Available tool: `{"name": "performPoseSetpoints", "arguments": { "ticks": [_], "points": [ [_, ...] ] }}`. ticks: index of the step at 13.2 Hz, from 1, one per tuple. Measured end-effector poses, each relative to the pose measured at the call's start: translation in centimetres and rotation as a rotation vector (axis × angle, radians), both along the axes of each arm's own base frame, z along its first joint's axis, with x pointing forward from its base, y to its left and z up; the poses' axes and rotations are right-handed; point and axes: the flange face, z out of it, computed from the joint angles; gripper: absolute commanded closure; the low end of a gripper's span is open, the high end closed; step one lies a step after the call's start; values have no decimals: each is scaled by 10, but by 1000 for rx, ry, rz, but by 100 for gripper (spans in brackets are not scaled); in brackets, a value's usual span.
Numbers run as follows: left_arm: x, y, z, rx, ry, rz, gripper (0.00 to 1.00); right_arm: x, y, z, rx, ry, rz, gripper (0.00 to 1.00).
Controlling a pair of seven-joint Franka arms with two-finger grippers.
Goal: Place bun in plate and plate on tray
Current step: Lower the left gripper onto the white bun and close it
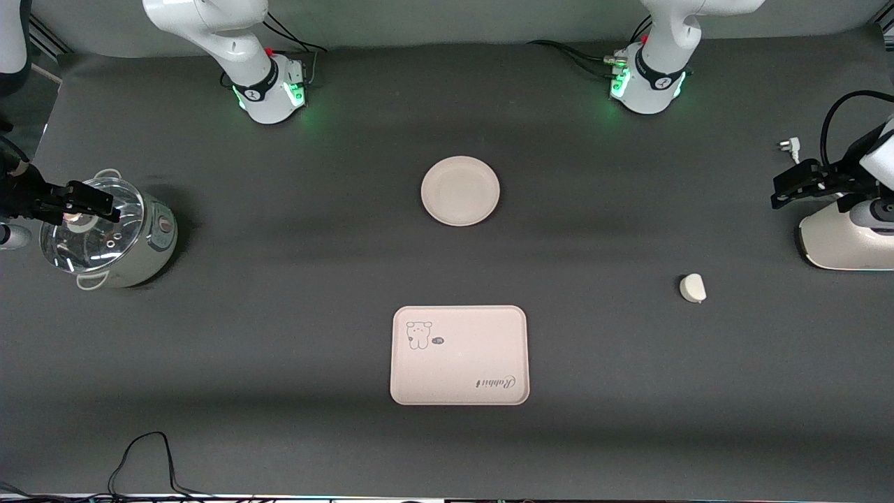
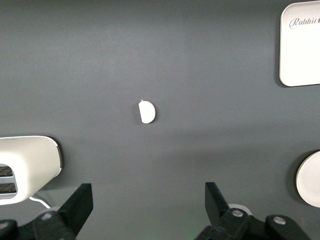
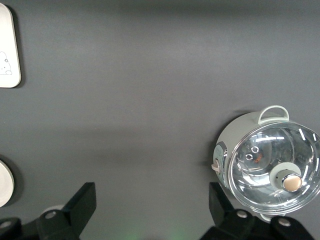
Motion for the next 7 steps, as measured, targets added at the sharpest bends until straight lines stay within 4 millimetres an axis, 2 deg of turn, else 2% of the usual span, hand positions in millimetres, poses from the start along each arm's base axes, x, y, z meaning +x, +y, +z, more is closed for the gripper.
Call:
{"name": "performPoseSetpoints", "arguments": {
  "ticks": [7],
  "points": [
    [2, 0, -5, 2, 9, -1, 0, 0, 0, -1, 0, 2, 0, 0]
  ]
}}
